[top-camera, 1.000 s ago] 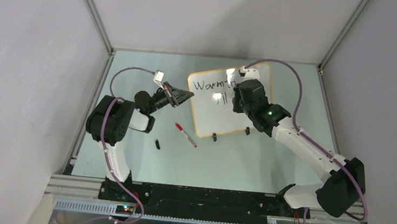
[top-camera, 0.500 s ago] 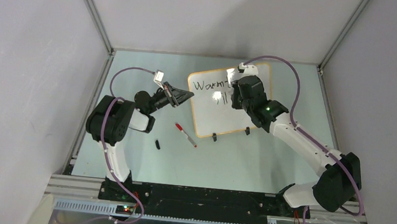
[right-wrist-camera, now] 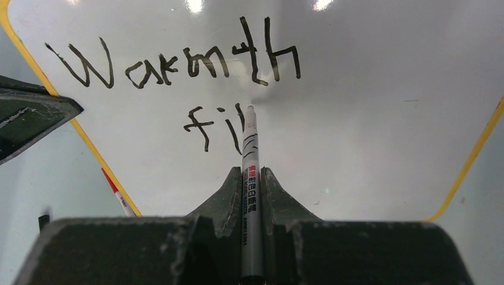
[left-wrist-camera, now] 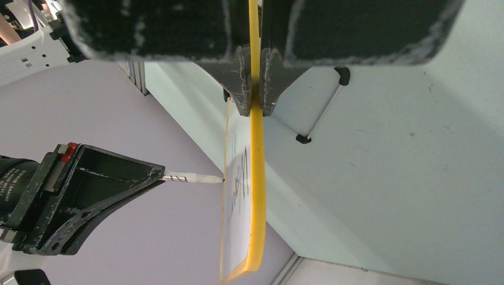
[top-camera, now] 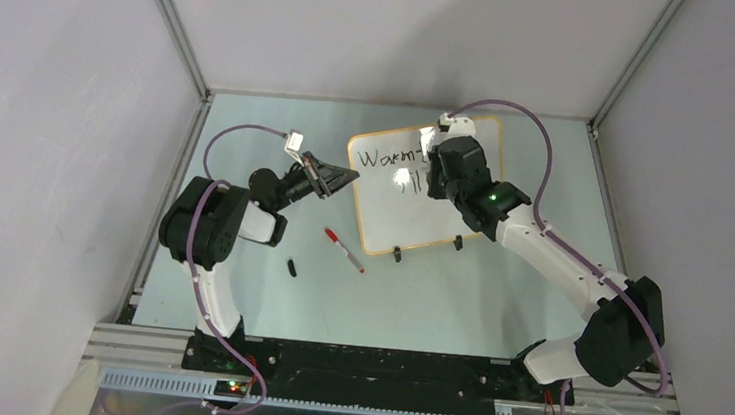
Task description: Write a sentence on the whiteboard
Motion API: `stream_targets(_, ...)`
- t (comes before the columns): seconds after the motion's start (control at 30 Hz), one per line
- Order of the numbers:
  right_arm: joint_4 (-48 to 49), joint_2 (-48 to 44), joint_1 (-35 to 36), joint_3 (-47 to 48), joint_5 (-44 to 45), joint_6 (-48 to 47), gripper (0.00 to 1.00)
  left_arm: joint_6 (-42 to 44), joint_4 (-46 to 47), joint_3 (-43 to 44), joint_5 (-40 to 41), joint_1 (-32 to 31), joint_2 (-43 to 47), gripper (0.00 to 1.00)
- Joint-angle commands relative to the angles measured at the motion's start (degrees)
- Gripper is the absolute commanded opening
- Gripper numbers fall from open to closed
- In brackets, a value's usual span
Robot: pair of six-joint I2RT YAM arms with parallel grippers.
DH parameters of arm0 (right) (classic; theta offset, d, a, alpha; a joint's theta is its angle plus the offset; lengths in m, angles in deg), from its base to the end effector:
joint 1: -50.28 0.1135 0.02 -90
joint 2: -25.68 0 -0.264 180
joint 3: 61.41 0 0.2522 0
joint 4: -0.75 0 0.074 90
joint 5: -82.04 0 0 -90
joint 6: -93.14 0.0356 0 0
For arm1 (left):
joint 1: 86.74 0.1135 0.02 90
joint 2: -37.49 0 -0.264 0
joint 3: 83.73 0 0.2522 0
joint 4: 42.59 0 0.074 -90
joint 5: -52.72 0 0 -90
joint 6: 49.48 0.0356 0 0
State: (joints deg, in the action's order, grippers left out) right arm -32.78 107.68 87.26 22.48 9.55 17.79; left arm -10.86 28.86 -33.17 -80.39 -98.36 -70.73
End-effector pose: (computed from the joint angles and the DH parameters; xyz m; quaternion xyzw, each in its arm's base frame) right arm 0.2678 0.1883 0.3266 -0.0943 0.8610 0.0902 0.4917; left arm 0.3228 -0.0912 0.1750 0.0767 0.6381 -0.5757 0.5055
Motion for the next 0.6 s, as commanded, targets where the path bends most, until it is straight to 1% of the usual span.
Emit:
stream_targets(0.0,1.6,0.5,-0.5,2.6,0.7,-0.8,0.00,2.7,2.5,-0.3,-1.3,-0.2,1.7,0.00)
stream_targets(0.57,1.4,2.0,-1.3,2.6,0.3,-0.8,0.00,2.8,2.5,-0.3,-1.3,-0.2,1.7,0.00)
